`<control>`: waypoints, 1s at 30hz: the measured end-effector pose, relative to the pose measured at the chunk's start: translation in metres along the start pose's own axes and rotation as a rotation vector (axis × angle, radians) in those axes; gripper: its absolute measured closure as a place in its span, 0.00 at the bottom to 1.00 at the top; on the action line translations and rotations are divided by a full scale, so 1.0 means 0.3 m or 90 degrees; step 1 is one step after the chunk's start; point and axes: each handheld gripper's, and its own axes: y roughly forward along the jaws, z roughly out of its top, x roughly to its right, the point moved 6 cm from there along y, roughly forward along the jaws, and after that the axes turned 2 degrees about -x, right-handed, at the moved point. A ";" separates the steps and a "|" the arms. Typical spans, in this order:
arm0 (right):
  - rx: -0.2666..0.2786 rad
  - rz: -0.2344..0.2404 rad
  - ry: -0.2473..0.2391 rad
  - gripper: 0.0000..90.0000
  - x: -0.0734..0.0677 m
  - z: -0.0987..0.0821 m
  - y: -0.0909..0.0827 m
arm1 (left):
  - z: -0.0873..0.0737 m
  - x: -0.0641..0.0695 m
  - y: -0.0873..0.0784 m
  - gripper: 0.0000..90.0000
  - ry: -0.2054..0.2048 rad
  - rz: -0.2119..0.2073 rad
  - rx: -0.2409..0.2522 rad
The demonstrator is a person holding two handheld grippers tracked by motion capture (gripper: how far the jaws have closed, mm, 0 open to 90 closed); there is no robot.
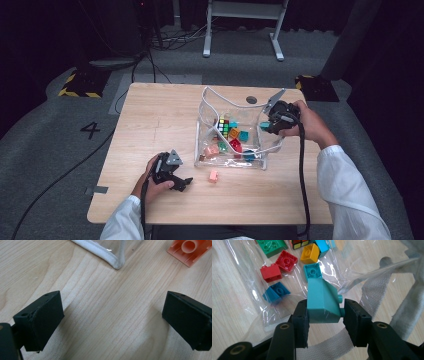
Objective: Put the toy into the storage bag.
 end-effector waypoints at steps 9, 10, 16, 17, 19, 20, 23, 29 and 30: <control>0.011 -0.003 0.002 0.63 -0.005 -0.001 0.000 | 0.001 -0.001 0.001 0.04 0.002 -0.001 0.002; 0.014 -0.001 -0.001 0.63 -0.004 -0.002 0.000 | 0.001 -0.001 0.001 0.04 0.002 -0.001 0.002; 0.035 0.000 0.003 0.58 -0.007 -0.001 -0.010 | 0.001 -0.001 0.001 0.04 0.002 0.000 0.003; 0.036 -0.001 0.003 0.57 -0.010 -0.001 -0.012 | 0.001 -0.002 0.001 0.04 0.003 0.001 0.003; 0.043 0.004 -0.002 0.55 -0.013 0.000 -0.011 | 0.001 -0.001 0.001 0.04 0.003 0.000 0.003; 0.043 0.004 0.000 0.55 -0.013 -0.003 -0.013 | 0.001 -0.002 0.000 0.04 0.002 0.003 0.002; 0.058 0.003 0.004 0.53 -0.013 -0.006 -0.018 | 0.001 -0.001 0.001 0.04 0.002 -0.001 0.002; 0.111 0.004 0.016 0.45 -0.016 -0.006 -0.044 | 0.000 0.000 0.000 0.04 0.000 0.001 0.000; 0.126 0.001 0.016 0.42 -0.015 -0.006 -0.052 | 0.001 -0.001 0.001 0.04 0.002 -0.001 0.002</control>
